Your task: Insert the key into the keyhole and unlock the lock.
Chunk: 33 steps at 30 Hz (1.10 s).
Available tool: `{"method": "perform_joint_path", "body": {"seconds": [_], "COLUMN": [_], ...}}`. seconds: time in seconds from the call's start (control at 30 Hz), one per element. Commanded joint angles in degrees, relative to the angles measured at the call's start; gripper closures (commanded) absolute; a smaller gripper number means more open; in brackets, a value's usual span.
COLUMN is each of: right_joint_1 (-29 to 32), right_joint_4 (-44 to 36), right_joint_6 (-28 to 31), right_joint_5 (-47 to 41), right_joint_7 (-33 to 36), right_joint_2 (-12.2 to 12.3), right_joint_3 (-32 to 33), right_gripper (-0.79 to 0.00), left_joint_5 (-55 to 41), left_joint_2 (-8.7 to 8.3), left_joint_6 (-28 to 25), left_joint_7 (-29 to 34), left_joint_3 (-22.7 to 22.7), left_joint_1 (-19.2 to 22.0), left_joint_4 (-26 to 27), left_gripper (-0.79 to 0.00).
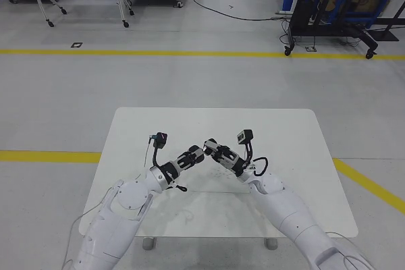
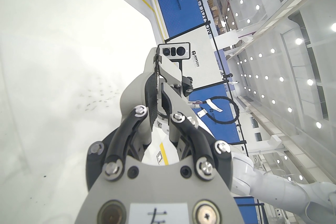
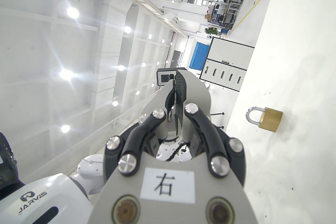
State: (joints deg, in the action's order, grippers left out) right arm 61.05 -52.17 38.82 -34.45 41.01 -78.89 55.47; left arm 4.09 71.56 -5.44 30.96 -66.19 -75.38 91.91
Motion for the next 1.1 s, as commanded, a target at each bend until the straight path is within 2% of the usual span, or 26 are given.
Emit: {"method": "perform_joint_path", "body": {"seconds": [0.0,0.63,0.77,0.8,1.0,1.03,1.07], "right_joint_1": [0.0,0.0,0.0,0.0,0.0,0.0,0.0], "right_joint_4": [0.0,0.0,0.0,0.0,0.0,0.0,0.0], "right_joint_6": [0.0,0.0,0.0,0.0,0.0,0.0,0.0], "right_joint_5": [0.0,0.0,0.0,0.0,0.0,0.0,0.0], "right_joint_7": [0.0,0.0,0.0,0.0,0.0,0.0,0.0], "right_joint_2": [0.0,0.0,0.0,0.0,0.0,0.0,0.0], "right_joint_3": [0.0,0.0,0.0,0.0,0.0,0.0,0.0], "right_gripper": [0.000,0.000,-0.166,-0.231,-0.311,-0.345,-0.413], "left_joint_5": [0.0,-2.4,-2.4,-2.4,-2.1,-2.1,-2.1], "left_joint_2": [0.00,-0.01,-0.05,-0.06,-0.11,-0.12,-0.12], "left_joint_6": [0.1,0.4,0.2,0.1,0.0,0.0,0.0], "left_joint_7": [0.1,-1.0,-0.9,-0.9,-1.0,-1.1,-1.2], "left_joint_3": [0.1,-0.1,-0.1,-0.1,-0.1,-0.1,-0.1], "left_joint_1": [0.1,-0.1,-0.1,-0.1,-0.1,-0.1,-0.1], "left_joint_4": [0.0,-0.3,-0.3,-0.3,-0.3,-0.3,-0.3], "left_gripper": [-0.015,0.000,0.000,0.000,0.000,0.000,0.000]}}
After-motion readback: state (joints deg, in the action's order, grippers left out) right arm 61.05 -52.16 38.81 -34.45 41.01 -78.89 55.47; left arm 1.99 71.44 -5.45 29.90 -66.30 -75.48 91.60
